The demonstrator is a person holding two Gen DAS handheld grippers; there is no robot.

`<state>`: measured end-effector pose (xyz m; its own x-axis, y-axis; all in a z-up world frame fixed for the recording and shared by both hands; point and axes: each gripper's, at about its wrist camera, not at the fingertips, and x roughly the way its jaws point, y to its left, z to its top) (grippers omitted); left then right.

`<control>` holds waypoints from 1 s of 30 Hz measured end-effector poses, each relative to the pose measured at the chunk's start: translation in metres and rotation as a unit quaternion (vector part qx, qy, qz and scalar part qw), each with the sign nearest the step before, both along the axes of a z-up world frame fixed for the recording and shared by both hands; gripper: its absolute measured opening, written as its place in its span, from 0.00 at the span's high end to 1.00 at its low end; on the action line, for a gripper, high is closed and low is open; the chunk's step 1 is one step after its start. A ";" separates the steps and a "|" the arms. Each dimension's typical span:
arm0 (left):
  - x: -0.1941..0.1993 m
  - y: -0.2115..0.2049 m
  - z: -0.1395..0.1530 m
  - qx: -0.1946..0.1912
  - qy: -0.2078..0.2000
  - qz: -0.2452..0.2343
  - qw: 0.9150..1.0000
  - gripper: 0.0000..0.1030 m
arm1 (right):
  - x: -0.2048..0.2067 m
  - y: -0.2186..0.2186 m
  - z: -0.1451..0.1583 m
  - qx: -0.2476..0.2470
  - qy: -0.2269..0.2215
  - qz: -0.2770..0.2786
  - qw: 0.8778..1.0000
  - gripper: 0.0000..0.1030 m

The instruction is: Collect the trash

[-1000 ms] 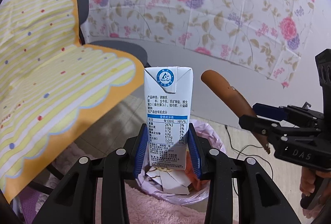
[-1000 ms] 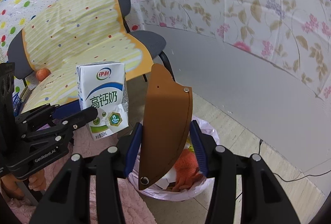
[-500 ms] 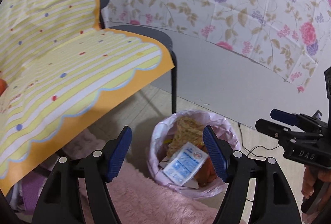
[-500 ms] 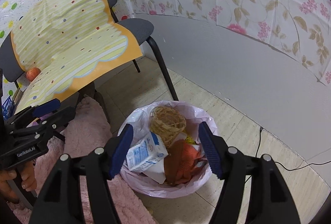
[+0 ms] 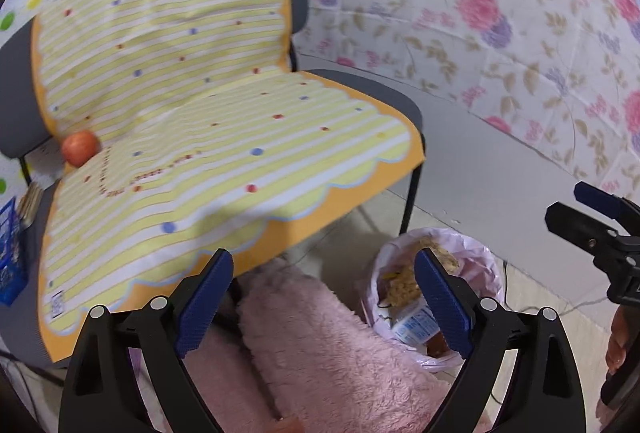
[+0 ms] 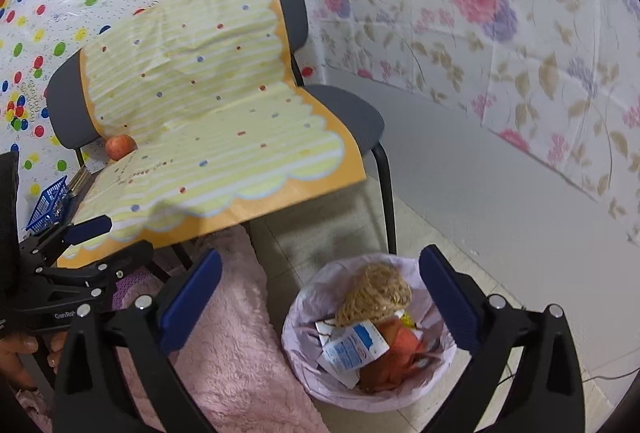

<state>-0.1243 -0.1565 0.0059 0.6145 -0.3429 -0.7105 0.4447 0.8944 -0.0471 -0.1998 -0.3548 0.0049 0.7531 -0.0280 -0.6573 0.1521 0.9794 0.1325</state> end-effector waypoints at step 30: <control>0.044 0.159 0.047 0.043 -0.030 0.235 0.971 0.10 | 0.112 0.138 0.062 -0.028 -0.053 0.158 0.986 0.06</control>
